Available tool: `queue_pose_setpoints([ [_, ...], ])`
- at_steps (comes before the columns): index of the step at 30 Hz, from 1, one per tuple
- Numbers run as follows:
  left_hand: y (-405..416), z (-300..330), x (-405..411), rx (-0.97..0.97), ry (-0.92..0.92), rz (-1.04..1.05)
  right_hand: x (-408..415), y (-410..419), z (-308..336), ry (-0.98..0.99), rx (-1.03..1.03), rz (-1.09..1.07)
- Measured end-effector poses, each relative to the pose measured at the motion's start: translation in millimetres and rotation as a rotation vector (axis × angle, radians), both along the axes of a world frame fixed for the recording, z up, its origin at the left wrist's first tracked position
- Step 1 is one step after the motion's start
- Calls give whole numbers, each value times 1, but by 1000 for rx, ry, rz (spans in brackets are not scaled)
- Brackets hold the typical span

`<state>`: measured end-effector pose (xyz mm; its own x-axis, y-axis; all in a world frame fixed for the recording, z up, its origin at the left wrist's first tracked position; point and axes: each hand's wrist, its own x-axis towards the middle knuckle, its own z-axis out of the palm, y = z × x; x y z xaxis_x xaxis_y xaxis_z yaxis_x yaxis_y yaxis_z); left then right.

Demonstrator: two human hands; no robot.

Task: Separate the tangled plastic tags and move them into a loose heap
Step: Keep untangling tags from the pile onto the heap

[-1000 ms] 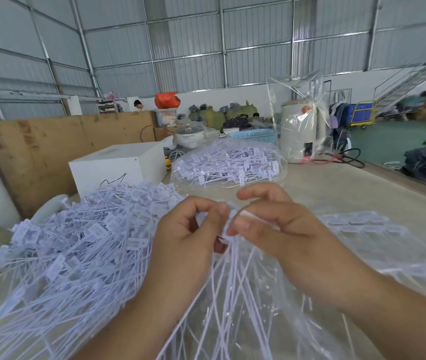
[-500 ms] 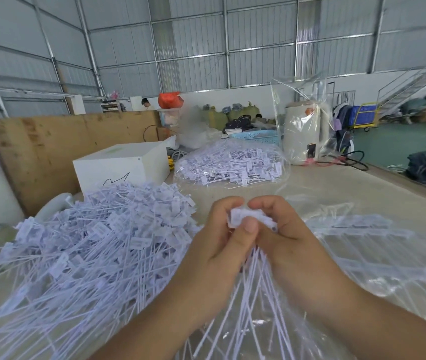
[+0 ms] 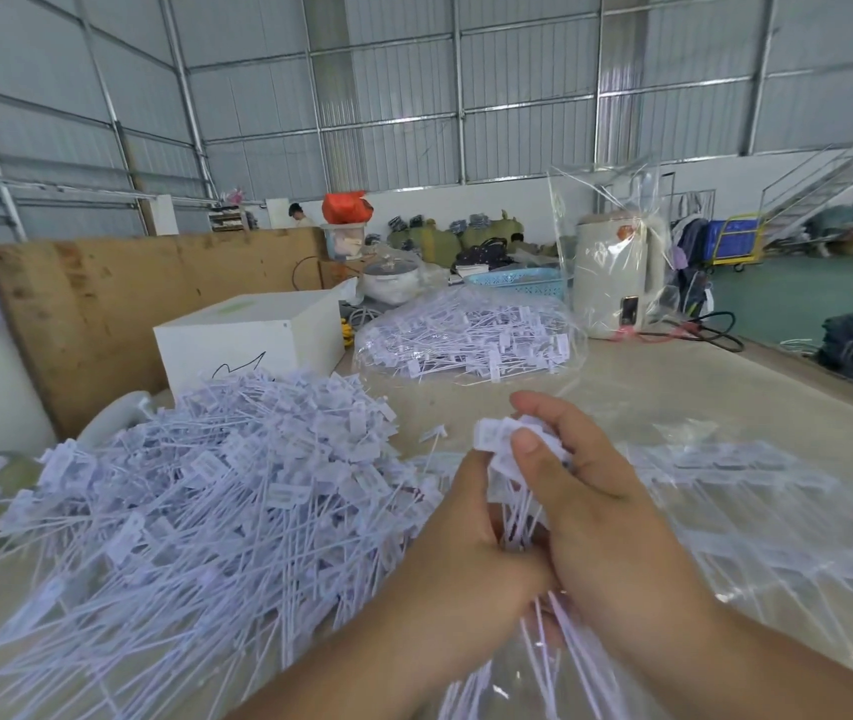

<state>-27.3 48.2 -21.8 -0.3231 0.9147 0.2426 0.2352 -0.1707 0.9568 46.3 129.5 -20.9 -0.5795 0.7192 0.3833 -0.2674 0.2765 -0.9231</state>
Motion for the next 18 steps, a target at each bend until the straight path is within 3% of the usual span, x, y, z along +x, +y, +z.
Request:
queue_pose_setpoints([
  [4,1,5,-8,32,-84,74,-1,-3,-1,-60,-11,140],
  [7,-7,14,-22,65,-141,158,3,5,-6,-146,93,187],
  [11,-17,27,-47,89,-243,346,11,22,-11,-479,298,283],
  [14,-24,30,-73,16,51,530,16,28,-17,-762,460,316],
  [18,-32,22,-97,-203,518,694,15,30,-23,-958,743,335],
])
